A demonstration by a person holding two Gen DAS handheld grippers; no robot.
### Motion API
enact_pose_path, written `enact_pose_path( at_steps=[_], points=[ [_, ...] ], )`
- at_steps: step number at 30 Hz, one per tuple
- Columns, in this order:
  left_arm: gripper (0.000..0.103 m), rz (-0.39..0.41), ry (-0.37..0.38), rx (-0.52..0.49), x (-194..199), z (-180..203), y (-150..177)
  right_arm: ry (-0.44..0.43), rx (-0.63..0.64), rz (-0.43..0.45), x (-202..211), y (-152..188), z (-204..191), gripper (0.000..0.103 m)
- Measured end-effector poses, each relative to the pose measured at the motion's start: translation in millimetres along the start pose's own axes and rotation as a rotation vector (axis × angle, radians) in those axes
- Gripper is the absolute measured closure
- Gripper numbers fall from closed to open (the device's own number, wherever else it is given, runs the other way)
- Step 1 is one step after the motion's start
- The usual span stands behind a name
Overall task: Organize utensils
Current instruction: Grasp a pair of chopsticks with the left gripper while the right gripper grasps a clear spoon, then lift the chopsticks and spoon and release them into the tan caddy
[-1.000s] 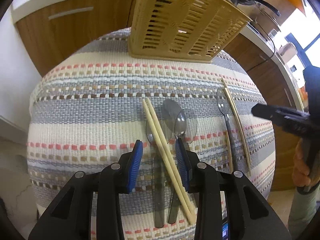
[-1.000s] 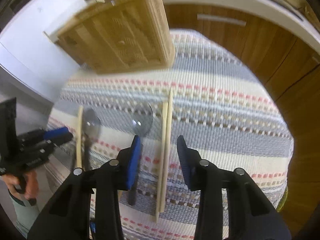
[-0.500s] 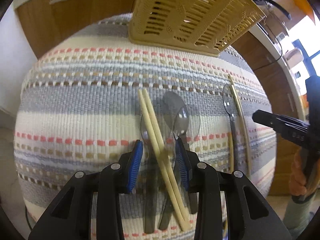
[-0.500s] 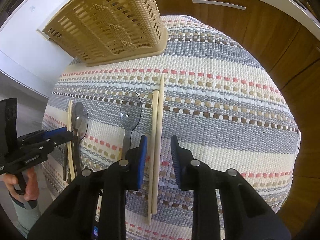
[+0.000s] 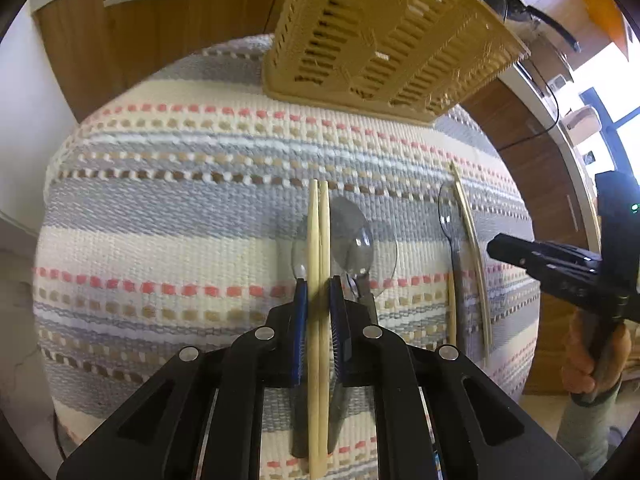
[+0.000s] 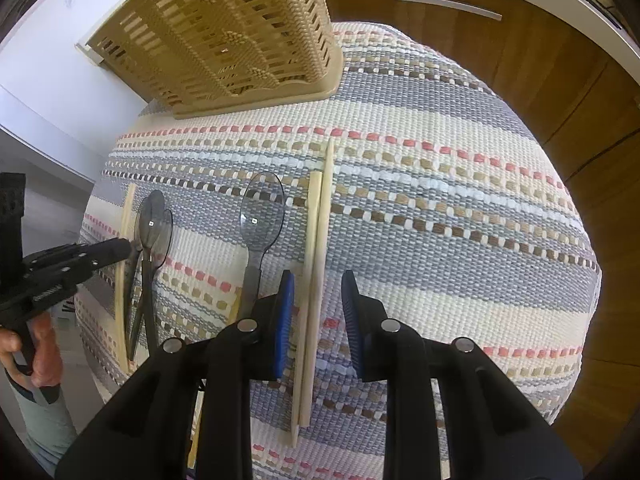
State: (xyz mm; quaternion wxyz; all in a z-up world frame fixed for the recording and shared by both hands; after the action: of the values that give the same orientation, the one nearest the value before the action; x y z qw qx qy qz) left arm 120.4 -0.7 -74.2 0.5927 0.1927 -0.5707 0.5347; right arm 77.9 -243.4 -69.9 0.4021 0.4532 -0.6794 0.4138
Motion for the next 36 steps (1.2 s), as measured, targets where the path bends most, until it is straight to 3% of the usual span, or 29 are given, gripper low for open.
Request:
enact_pose_path(
  at_steps=[14, 22, 24, 26, 33, 36],
  points=[
    [0.094, 0.034, -0.035, 0.014, 12.3, -31.3, -3.9, -0.062, -0.019, -0.057, -16.5, -9.6, -41.3, 0.081],
    [0.094, 0.076, -0.01, -0.001, 23.8, -32.8, -8.2, 0.005, -0.011, -0.061, -28.5, -15.8, -56.4, 0.074],
    [0.094, 0.08, -0.008, -0.005, 24.8, -32.2, -8.4, 0.02, -0.01, -0.052, -30.6, -15.1, -59.6, 0.069],
    [0.094, 0.083, -0.005, -0.011, 23.8, -31.5, -10.0, 0.022, -0.013, -0.045, -30.8, -15.4, -59.3, 0.057],
    [0.094, 0.093, 0.008, -0.022, 18.1, -27.1, -14.2, 0.037, -0.009, -0.061, -40.8, -20.0, -56.2, 0.057],
    [0.094, 0.101, 0.013, -0.025, 17.6, -25.4, -16.4, 0.098, 0.025, -0.022, -44.8, -23.6, -64.7, 0.057]
  ],
)
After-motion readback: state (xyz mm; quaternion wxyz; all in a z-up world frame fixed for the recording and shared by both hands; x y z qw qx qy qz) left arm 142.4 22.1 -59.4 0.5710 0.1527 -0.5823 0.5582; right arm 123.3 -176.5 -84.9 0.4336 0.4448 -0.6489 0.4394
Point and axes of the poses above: each gripper's, at about its wrist camera, not at the fingertips, and x roughly against the way its jaws point, z to its right, y to its underside, the point moved 4 cm from there along -x, roughly the way its jaws point, and after that the axes turned 14 degrees about -x, right-handed, at the moved point
